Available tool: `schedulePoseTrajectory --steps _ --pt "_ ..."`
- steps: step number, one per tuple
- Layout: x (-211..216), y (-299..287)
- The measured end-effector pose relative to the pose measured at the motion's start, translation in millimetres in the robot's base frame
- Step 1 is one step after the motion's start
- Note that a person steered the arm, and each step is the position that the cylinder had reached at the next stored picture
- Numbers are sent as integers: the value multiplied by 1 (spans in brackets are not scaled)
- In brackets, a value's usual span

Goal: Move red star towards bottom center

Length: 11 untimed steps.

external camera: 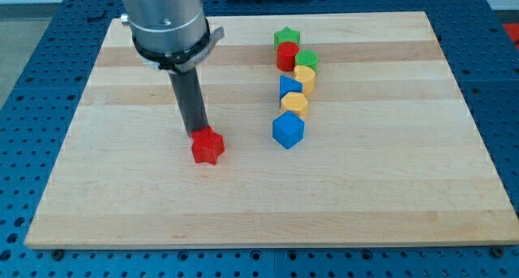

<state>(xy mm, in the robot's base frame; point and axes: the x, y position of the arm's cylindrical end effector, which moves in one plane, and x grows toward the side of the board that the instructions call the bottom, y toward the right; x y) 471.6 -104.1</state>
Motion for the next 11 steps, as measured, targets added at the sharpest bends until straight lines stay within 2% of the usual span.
schedulePoseTrajectory --steps 1,2,4,5,8,9,10,11 --pt "27 13" --pt "33 10" --pt "35 -49" --pt "49 -51" --pt "43 33" --pt "44 23" --pt "57 -8" --pt "83 -10"
